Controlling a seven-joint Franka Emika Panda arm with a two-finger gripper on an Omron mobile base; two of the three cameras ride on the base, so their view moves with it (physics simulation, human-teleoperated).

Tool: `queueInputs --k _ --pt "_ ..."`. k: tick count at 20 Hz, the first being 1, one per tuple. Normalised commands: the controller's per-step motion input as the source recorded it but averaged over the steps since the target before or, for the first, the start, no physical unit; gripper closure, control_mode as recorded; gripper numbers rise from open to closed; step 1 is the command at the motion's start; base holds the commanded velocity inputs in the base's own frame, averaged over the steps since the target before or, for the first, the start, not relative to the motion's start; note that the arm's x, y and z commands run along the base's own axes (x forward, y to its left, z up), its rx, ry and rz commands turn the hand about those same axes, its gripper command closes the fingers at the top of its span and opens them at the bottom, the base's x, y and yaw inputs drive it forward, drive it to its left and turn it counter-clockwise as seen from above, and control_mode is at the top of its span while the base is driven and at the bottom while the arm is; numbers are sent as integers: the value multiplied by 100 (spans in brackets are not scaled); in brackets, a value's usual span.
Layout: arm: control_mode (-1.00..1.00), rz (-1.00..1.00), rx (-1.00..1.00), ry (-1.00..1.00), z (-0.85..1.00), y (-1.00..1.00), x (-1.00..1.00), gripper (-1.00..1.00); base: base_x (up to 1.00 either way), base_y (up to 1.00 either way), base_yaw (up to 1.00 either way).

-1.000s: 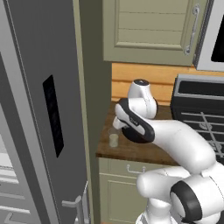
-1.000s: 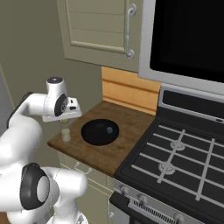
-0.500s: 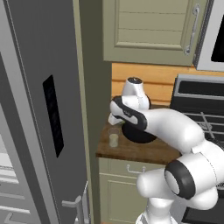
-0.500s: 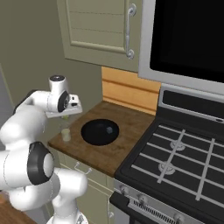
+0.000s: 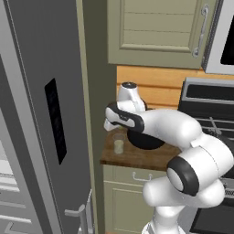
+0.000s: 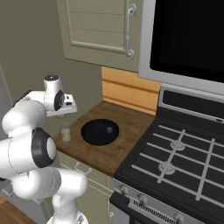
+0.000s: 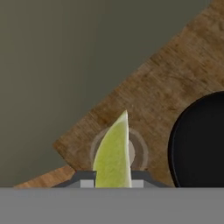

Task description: Grab a lemon wedge from the fridge and one ice cube from the ice bowl, and put them in the glass of lemonade.

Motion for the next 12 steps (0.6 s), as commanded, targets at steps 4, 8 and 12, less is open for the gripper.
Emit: queueInputs --k 4,8,12 --pt "-100 0 0 -2 -23 0 0 100 0 0 0" --pt "-100 0 0 -1 -17 0 1 100 0 0 0" --pt "-100 0 0 0 -19 0 6 100 0 0 0"
